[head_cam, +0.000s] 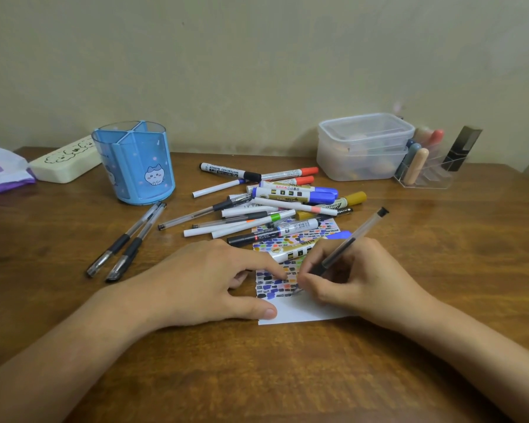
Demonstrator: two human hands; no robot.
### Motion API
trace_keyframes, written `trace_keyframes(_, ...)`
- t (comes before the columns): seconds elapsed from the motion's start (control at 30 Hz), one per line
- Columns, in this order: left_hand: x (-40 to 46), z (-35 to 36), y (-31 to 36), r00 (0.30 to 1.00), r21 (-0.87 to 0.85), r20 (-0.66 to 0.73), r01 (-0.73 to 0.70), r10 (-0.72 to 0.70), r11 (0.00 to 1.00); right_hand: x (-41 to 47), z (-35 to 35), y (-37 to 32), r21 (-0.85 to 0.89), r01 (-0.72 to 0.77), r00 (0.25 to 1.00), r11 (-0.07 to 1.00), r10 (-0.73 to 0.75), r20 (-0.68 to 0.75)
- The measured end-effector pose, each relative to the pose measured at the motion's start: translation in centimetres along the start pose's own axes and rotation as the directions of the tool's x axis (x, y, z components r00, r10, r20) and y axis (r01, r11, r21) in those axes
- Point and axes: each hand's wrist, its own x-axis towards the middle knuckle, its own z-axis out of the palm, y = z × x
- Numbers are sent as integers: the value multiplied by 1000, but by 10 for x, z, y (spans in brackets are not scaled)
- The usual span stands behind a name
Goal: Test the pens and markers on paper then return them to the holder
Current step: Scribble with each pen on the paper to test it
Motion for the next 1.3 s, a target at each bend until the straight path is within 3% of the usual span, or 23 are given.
trace_keyframes(1.3,0,1,0,1000,8,-2,-4,4,1000,0,0,1,-27,7,1000,1000,-7,-15)
